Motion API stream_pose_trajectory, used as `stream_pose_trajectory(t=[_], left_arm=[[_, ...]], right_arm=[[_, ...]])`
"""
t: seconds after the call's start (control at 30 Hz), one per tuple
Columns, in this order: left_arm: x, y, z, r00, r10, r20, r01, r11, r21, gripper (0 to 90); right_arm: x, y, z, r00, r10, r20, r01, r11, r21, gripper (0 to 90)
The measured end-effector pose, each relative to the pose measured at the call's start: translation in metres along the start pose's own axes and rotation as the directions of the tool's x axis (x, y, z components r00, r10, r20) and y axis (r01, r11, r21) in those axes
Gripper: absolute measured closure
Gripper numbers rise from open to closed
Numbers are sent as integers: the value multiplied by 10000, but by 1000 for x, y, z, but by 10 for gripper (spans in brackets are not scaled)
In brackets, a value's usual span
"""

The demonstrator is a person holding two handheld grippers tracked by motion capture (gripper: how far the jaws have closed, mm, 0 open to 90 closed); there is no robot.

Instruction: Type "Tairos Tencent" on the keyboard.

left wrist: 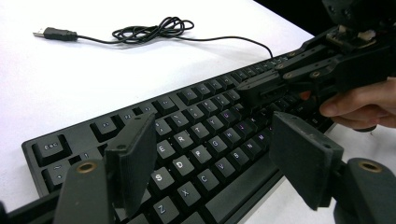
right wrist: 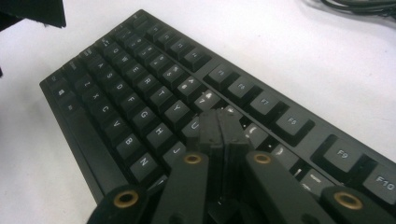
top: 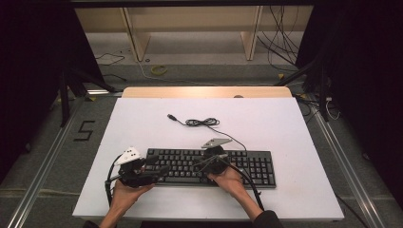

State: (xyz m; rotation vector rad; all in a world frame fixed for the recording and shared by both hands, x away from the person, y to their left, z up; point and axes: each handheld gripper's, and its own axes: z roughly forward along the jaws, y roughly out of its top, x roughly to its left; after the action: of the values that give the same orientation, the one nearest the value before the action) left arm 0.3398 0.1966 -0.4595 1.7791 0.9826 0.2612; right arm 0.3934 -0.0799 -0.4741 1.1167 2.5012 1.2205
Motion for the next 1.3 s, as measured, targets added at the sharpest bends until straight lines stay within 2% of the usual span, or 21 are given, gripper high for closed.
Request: stream_pose_trajectory(t=[0.6,0.93,1.17,1.3], left_arm=[[0,0,1,10000,15,4,-15,10000,22,310],[1,0,1,10000,8,1,-8,10000,-1,309],[3,0,1,10000,-8,-74,8,10000,18,308],[4,0,1,9999,-10,-109,10,10000,26,309]], right_arm=[[1,-1,5,10000,13,74,-14,9999,115,900],[4,-4,8,9995,-50,308,45,9999,162,900],[2,-2,3,9995,324,58,-324,9995,-13,872],[4,-2,0,9996,280,-2,-280,9995,-153,844]])
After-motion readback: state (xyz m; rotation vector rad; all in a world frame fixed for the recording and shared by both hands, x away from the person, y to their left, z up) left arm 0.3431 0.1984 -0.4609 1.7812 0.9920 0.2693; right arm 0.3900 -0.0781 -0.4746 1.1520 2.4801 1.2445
